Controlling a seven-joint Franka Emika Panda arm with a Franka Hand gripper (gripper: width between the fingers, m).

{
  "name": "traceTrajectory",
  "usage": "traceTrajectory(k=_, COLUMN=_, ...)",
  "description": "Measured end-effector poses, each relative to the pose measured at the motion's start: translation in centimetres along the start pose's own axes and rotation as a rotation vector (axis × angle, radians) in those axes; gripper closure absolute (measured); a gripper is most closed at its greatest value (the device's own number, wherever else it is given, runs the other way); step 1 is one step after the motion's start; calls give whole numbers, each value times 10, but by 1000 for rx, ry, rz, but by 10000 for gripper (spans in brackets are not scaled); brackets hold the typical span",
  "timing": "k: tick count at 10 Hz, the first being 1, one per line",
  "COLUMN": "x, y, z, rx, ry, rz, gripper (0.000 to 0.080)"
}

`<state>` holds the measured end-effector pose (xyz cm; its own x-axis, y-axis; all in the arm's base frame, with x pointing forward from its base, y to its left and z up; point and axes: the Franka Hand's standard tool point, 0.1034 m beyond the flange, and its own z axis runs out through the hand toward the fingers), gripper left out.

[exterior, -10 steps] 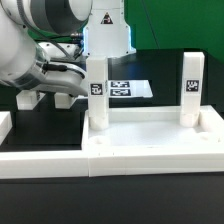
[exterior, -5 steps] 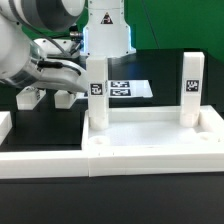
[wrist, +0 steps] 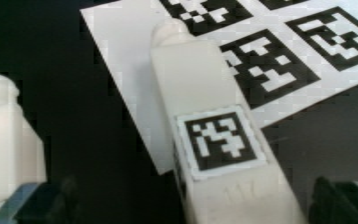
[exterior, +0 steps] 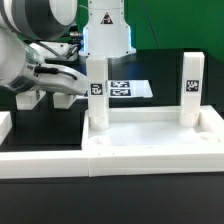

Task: Assemble desk

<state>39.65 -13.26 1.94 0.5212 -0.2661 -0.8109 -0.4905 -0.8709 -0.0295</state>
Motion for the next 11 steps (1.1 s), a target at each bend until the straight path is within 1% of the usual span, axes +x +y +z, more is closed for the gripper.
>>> traceTrajectory(k=3, x=2, y=-3, z=3, rx=-14, ry=1, rz=4, gripper=150)
traceTrajectory(k=6, x=3, y=-5, z=4, rx=-15, ry=-2, rz=7, gripper=150)
traceTrajectory(k=7, x=2, y=-5, z=4, rx=-15, ry=-2, rz=8, gripper=272)
traceTrajectory(k=8, x=2, y=-5, z=4, rx=-15, ry=-2, rz=8, gripper=411)
traceTrajectory(k=9, x=2, y=-5, z=4, rx=-14, ry=-2, rz=8, gripper=515)
traceTrajectory(k=11, x=2, y=-5, z=4, rx=-14, ry=-2, rz=8, gripper=515)
